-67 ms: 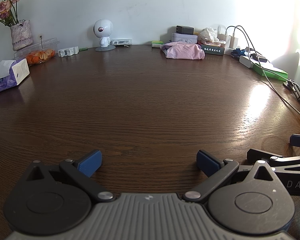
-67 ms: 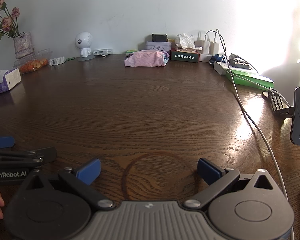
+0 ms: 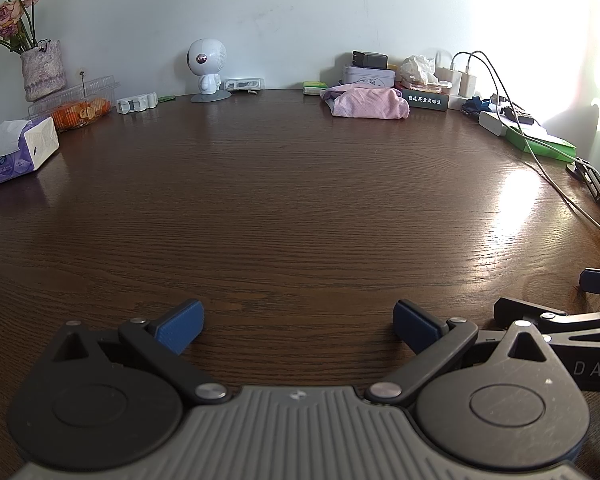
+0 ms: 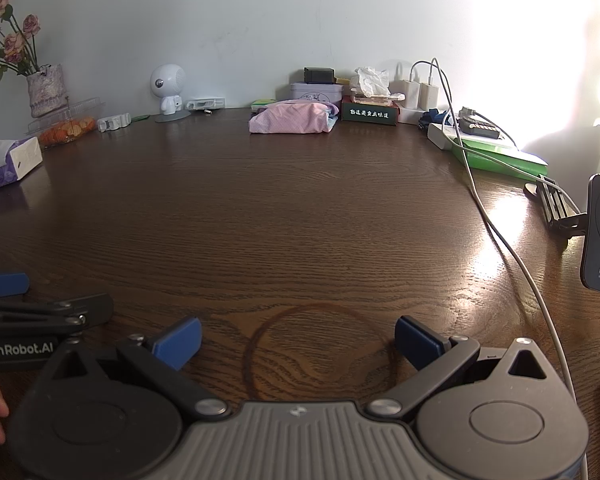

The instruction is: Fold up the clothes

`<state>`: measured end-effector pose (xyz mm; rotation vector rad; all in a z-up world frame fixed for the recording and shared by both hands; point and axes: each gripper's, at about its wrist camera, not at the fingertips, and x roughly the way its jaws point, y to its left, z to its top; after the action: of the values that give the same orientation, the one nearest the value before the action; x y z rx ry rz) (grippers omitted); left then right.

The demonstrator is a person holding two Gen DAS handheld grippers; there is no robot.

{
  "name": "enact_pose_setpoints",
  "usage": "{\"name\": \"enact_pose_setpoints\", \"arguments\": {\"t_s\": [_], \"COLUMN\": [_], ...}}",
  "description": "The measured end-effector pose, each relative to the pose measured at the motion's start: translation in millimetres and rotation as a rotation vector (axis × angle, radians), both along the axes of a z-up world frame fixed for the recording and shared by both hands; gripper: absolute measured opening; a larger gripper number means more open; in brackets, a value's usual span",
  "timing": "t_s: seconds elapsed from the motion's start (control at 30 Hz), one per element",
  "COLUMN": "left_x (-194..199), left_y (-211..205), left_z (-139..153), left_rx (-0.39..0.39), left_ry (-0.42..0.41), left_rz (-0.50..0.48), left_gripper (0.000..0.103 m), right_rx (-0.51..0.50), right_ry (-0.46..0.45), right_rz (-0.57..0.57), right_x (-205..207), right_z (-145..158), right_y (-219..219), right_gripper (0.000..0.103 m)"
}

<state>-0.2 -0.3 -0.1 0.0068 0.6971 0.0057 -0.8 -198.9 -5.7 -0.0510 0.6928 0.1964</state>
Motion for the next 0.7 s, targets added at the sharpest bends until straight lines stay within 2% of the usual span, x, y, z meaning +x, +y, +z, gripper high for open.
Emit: {"name": "enact_pose_setpoints", "arguments": {"t_s": [0.6,0.7], "left_x": [0.1,1.5], "left_y": [1.3,1.9], "left_z": [1.4,1.5], "left_rx": [0.003,0.003], "left_ry": [0.001,0.001], "left_rz": [0.0,-0.005], "left_gripper": [0.102,0.102], "right_rx": [0.0,0.002], "right_ry": [0.0,0.0], "right_rz": [0.0,-0.047], "right_x": [-1.0,-3.9], "right_z": [-0.7,-0.7], "right_y": [1.4,2.2], "right_gripper": [0.103,0.103]}}
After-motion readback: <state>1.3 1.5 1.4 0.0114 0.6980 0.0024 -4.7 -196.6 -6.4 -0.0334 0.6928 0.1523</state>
